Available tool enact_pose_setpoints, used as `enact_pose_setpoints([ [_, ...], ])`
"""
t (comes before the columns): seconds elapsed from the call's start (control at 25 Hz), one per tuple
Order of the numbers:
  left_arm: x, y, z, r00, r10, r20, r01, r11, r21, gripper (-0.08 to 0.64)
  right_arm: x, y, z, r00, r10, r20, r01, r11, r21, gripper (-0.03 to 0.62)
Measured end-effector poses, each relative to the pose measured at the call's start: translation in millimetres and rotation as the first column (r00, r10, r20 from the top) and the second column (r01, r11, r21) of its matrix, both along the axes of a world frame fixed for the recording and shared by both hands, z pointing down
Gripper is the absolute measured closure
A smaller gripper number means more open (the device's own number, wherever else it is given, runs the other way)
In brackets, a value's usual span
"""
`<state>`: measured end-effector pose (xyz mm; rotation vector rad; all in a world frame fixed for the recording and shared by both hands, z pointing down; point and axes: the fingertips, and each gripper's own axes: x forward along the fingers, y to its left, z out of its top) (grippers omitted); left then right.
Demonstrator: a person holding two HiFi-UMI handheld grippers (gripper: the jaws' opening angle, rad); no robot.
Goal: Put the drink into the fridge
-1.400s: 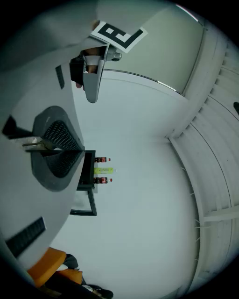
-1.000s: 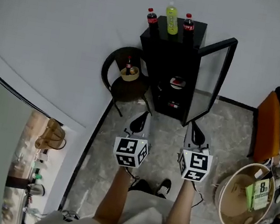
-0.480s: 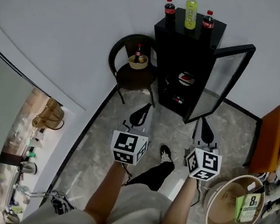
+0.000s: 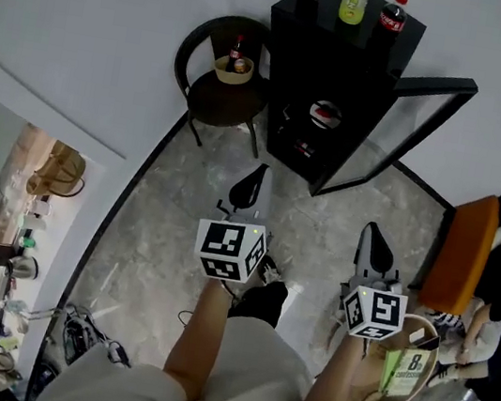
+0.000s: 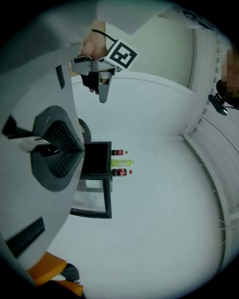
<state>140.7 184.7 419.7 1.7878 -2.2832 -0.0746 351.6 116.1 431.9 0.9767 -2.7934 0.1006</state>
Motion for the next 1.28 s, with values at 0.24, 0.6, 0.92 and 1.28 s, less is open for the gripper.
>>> enact_pose_setpoints([
  [0.24,-7.8,-44.2,8.3,0.999,-0.043,-0.018,0.042,0.998,-0.039,0.551,2.2,-62.8,-19.9,1.0,0.005,0.023,-0.005,1.0,0.003,0.586],
  [0.6,-8.6,-68.3,-18.6,0.998,-0.066,0.021,0.066,0.998,-0.003,0.551,-24.7,-99.6,-30.1,0.997,-0.072,0.016,0.071,0.997,0.024,0.586],
  [0.92,-38.1,-38.0,-38.0,0.992,-0.109,0.062,0.11,0.994,-0.009,0.551,-87.1,-125.6,-65.7,0.994,-0.052,0.096,0.047,0.998,0.05,0.586],
  [1.28,-103.6,-50.9,-36.9,0.967,-0.248,0.066,0.247,0.969,0.025,0.551,-183.5,-150.9,-65.8,0.974,-0.187,0.125,0.181,0.982,0.059,0.586],
])
